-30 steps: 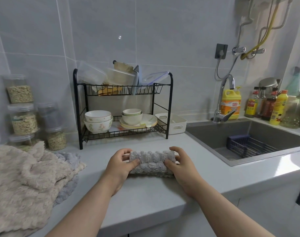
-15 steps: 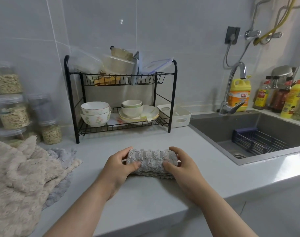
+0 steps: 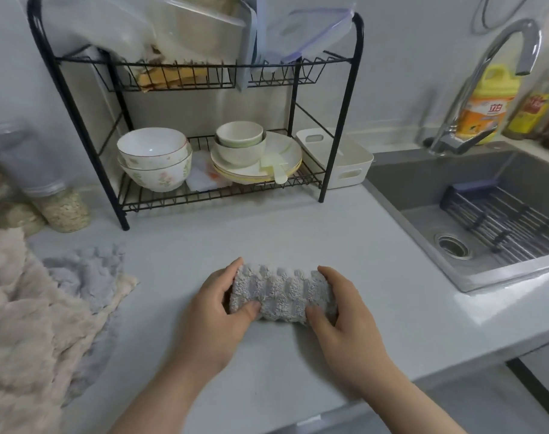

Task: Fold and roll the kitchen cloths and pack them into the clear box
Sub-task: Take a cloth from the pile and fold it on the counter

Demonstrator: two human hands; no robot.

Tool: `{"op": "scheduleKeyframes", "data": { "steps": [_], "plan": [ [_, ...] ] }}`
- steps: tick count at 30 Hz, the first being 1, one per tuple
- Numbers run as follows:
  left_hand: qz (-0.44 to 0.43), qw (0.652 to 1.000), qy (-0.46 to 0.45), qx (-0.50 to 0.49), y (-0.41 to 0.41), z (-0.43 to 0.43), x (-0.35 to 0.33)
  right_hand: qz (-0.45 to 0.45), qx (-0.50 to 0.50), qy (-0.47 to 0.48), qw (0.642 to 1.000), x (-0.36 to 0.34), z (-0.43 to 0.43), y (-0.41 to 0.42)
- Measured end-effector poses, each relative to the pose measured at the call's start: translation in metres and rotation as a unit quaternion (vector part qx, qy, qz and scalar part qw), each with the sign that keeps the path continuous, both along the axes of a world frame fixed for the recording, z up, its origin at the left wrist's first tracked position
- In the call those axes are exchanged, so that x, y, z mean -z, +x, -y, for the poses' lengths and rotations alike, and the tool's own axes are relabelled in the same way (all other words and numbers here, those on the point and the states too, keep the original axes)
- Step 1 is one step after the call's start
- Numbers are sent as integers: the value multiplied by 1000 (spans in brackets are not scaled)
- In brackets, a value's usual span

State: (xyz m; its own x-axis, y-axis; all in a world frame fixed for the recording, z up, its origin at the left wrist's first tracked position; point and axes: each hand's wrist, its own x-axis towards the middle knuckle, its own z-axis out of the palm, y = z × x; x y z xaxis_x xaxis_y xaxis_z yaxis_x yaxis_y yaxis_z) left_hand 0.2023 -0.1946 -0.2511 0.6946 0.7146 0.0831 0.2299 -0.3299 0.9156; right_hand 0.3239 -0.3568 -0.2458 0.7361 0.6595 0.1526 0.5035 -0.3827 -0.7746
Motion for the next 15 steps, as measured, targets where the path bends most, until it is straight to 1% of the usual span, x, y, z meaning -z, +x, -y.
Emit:
{"op": "scheduleKeyframes", "data": {
  "steps": [5, 8, 10, 12, 15],
  "plan": [
    [-76, 996, 35, -2, 2, 8, -18, -37, 22, -49, 998, -15, -1, -5],
    [-117, 993, 5, 8, 6, 10, -39, -93, 42, -99, 990, -32, -8, -5],
    [-132, 990, -51, -1, 10, 11, -46, -155, 62, -118, 979, -45, -18, -3],
    [-134, 982, -135, -12, 17, 11, -56, -220, 80, -116, 965, -60, -24, 0],
    [-100, 966, -237, -9, 26, 14, -80, -321, 125, -41, 938, -86, -11, 5]
  ]
}}
